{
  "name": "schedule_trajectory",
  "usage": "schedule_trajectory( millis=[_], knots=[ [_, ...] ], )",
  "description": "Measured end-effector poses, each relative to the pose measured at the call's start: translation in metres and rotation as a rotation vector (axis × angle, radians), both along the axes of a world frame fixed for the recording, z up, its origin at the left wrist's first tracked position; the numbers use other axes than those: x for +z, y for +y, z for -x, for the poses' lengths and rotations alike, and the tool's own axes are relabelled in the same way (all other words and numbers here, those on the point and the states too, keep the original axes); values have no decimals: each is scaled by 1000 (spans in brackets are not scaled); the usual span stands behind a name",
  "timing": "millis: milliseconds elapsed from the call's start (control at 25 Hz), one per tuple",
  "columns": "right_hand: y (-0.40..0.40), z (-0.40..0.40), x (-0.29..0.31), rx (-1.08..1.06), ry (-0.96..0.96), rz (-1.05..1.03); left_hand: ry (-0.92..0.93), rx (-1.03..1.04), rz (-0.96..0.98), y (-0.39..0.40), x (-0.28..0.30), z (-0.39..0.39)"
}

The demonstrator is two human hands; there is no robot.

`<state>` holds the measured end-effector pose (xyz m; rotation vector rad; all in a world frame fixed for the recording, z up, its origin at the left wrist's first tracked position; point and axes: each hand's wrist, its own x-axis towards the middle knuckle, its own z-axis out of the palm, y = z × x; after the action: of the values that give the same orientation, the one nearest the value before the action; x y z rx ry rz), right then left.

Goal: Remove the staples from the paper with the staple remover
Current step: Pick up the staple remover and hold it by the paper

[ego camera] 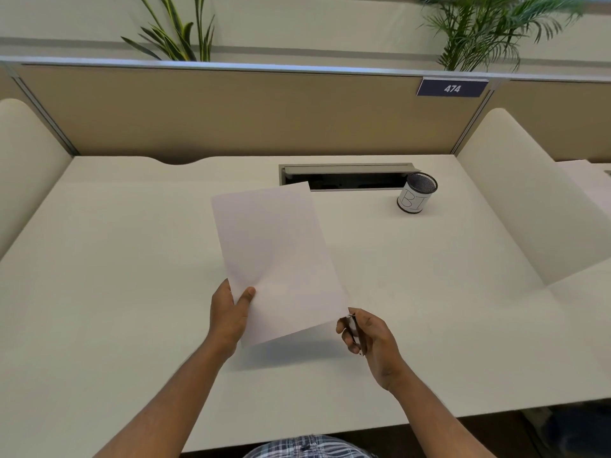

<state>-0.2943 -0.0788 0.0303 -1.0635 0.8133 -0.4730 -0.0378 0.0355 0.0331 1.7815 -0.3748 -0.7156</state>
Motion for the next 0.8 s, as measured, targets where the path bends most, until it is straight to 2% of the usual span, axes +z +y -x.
schedule_trajectory(
  millis=[440, 600, 720, 800],
  knots=[
    [-7, 6, -14, -102, 47, 0, 60, 5, 33, 2, -6, -5],
    [-12, 5, -32, -126, 322, 138, 114, 29, 45, 4, -7, -7],
    [-19, 7, -51, -59, 669, 499, 163, 43, 60, 5, -7, -7],
    [-22, 7, -58, 11, 820, 694, 197, 43, 58, 6, -7, -7]
  ],
)
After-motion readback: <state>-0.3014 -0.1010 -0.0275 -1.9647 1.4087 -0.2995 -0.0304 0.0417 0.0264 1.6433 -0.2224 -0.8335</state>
